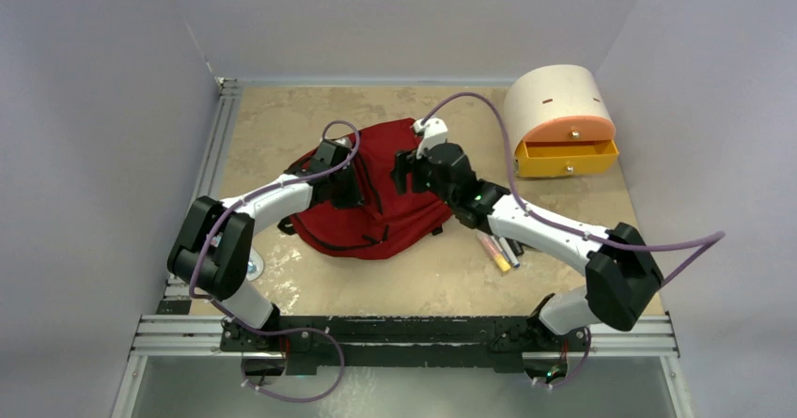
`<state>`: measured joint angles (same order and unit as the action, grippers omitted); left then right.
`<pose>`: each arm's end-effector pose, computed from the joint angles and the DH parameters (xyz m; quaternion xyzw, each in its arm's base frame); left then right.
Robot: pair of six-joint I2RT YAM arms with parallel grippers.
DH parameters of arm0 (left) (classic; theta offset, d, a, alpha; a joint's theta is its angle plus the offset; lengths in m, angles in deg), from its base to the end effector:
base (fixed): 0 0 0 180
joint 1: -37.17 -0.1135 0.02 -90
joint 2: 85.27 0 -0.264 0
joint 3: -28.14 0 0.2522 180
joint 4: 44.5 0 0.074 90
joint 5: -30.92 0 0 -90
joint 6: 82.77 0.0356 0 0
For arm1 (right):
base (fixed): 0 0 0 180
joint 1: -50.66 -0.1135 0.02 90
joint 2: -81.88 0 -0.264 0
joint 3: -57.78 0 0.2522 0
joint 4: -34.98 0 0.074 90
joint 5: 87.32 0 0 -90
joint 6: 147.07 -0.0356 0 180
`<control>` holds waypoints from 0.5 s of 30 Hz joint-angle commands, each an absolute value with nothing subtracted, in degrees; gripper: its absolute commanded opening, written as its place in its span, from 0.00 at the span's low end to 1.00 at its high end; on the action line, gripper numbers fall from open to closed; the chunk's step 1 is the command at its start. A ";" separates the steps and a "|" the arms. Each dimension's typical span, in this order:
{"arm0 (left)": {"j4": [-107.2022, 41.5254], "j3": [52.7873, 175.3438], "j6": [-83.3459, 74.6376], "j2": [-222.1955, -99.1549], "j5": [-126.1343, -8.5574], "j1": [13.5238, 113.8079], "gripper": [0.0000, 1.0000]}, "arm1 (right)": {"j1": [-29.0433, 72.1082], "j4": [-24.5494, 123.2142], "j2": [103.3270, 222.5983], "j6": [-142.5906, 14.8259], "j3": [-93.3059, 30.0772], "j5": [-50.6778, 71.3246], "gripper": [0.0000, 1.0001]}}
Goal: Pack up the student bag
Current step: Adjust the student bag at the center of the board.
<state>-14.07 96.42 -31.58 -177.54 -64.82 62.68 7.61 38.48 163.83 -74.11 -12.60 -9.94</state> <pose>0.2914 -0.1430 0.1858 -0.0949 0.9464 -0.2028 0.2329 0.2502 0.2231 0.2960 -0.1124 0.7837 0.2272 0.5670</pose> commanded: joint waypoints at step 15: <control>-20.07 90.13 -34.64 -175.43 -70.83 62.83 0.00 | -5.66 33.84 180.36 -69.21 -17.97 -27.43 0.74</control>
<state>-19.75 92.31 -33.18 -176.95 -68.08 62.68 -5.59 35.63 180.16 -70.35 -14.66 -20.61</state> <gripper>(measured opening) 0.015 0.754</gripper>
